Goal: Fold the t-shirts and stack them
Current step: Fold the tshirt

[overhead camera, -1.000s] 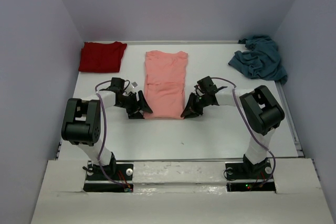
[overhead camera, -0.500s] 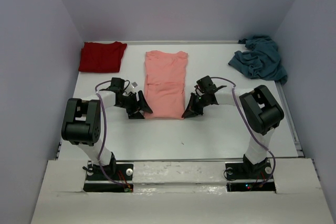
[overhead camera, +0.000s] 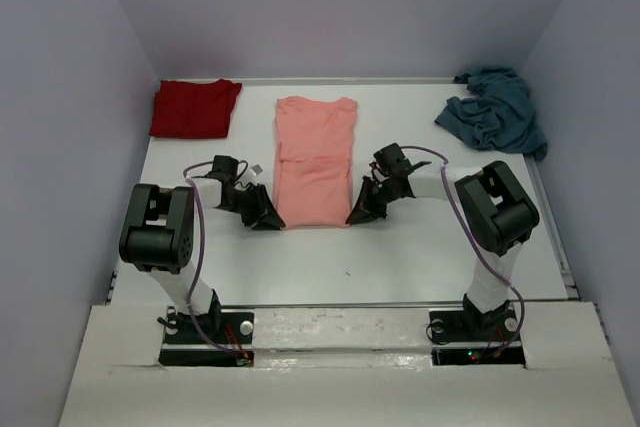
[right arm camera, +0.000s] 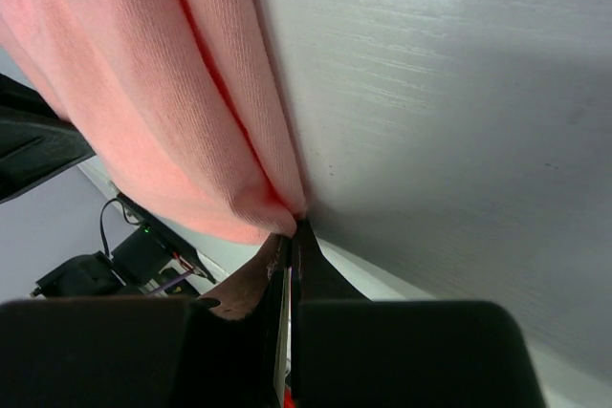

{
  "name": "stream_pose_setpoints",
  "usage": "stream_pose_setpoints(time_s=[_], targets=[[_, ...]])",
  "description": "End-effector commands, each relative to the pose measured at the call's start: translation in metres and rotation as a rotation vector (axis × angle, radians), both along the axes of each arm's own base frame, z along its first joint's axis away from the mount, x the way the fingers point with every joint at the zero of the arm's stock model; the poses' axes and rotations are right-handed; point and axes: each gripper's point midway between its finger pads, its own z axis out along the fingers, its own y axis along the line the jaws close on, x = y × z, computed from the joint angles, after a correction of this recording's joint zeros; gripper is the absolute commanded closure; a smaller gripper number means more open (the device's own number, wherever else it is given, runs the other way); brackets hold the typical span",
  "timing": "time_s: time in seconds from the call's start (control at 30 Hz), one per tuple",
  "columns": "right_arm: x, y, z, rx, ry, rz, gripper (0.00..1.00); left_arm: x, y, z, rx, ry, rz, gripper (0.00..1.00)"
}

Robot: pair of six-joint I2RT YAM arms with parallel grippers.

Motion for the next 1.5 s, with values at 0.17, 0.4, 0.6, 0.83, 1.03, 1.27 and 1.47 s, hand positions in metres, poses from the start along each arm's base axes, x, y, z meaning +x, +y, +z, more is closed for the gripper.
stream_pose_setpoints(time_s=[0.17, 0.4, 0.6, 0.83, 1.03, 1.27, 1.47], targets=[[0.007, -0.004, 0.001, -0.058, -0.035, 0.020, 1.00, -0.005, 0.001, 0.002, -0.005, 0.010, -0.016, 0.77], [-0.006, -0.021, 0.020, -0.128, -0.047, 0.062, 1.00, -0.009, 0.001, 0.022, -0.010, -0.008, -0.007, 0.77], [-0.011, -0.025, 0.052, -0.118, -0.087, 0.069, 1.00, -0.001, 0.003, 0.062, 0.001, -0.089, 0.018, 0.77], [-0.017, -0.023, 0.083, -0.082, -0.100, 0.075, 1.00, 0.002, -0.004, 0.098, -0.035, -0.130, 0.036, 0.76], [-0.016, -0.024, 0.088, -0.091, -0.105, 0.092, 1.00, 0.000, -0.008, 0.099, -0.030, -0.140, 0.042, 0.57], [-0.011, -0.022, 0.076, -0.101, -0.098, 0.105, 1.00, -0.009, -0.006, 0.068, -0.011, -0.109, 0.067, 0.20], [-0.009, -0.021, 0.071, -0.101, -0.097, 0.107, 1.00, -0.033, -0.015, 0.029, -0.019, -0.023, 0.046, 0.20]])
